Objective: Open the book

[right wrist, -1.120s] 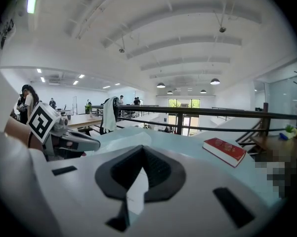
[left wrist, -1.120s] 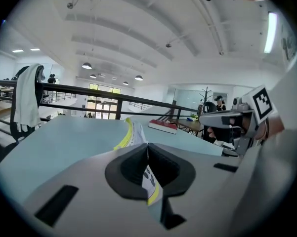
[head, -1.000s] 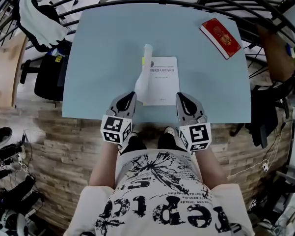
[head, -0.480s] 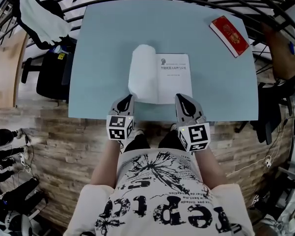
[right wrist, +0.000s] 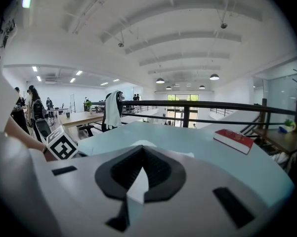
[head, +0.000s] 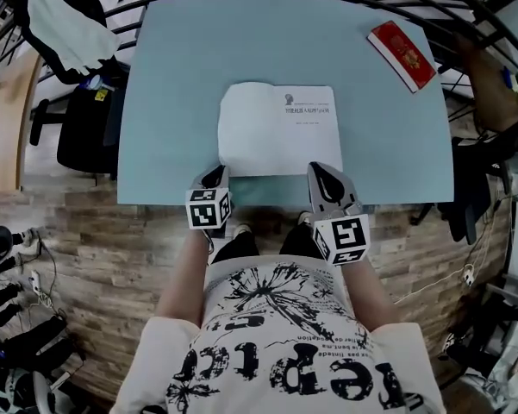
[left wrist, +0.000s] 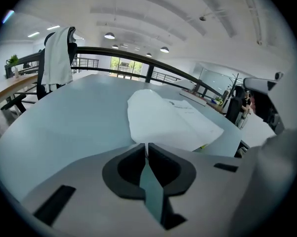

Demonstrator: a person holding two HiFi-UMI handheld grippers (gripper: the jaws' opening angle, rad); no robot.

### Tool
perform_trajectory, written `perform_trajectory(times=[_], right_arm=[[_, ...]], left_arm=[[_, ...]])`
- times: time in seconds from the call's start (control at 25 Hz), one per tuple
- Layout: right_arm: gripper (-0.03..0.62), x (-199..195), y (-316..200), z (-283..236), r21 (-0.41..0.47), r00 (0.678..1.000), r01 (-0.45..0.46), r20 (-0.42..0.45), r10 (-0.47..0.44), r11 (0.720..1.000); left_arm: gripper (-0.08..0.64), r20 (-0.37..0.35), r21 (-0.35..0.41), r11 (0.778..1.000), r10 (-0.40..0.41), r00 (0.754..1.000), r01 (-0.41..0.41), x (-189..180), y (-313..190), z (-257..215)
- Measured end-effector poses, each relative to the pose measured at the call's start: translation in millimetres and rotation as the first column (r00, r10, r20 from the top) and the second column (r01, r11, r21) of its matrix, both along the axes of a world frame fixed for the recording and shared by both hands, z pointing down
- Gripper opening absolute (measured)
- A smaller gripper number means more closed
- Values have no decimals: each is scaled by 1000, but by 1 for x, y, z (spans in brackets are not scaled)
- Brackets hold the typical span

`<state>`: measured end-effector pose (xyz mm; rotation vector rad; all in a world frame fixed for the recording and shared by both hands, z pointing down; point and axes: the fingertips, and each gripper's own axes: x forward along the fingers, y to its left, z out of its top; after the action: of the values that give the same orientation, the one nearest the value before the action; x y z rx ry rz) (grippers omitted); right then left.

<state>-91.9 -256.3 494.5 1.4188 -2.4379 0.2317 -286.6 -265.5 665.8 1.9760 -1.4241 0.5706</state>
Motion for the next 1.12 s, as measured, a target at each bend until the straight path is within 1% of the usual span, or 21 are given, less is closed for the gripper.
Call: perform_trajectory(times=[0.08,0.12,0.16,0.2,0.32,0.44,0.52,0.64,0.72,0.76,0.88,0.96,1.12], right_arm=[[9,-2,3,-2,3,1000,0,-2,0,1000],[9,-3,5,-3,7,1000,1,-2,-1,1000],[9,-3,6,-5,10,1000,0,-2,0,1000],[9,-3,7,-7,12,1000,-2,-1,2,1000],[9,0,8,-11,15,1000,-8,3,8,1000],[9,2,5,-16,26,1000,-9,7,9,1000],[9,4,2,-23,40,1000,-7,12,6,999],[9,8,-3,-37,71,1000,2,23,-4,997],[9,12,-6,-49,99,999,5,33,-8,995],[9,15,-8,-55,116,999,5,38,-10,993],[9,27,-15,-73,168,999,6,50,-15,986],[9,36,-19,-82,193,998,11,53,-22,981],[9,50,-25,-99,235,998,39,47,-51,971]], left_arm=[[35,-3,-8,1000,-6,1000,6,-4,4,2],[64,-8,-14,1000,-6,1000,6,-4,6,3],[114,-15,-20,1000,-6,1000,5,-5,7,2],[146,-22,-23,1000,-7,1000,7,-5,8,1],[164,-19,-11,1000,-11,1000,11,-6,5,-9],[163,-10,37,999,-4,1000,5,-4,-3,-29],[163,-19,79,997,4,1000,-2,2,-9,-48],[163,-32,163,986,38,999,-33,15,-17,-84],[161,-23,236,970,65,998,-57,24,-22,-113],[154,-16,278,958,75,997,-68,29,-24,-129],[103,-5,411,908,86,996,-77,45,-33,-179],[72,-18,483,873,88,996,-68,56,-35,-209],[32,-36,577,814,106,994,-66,79,-35,-254]])
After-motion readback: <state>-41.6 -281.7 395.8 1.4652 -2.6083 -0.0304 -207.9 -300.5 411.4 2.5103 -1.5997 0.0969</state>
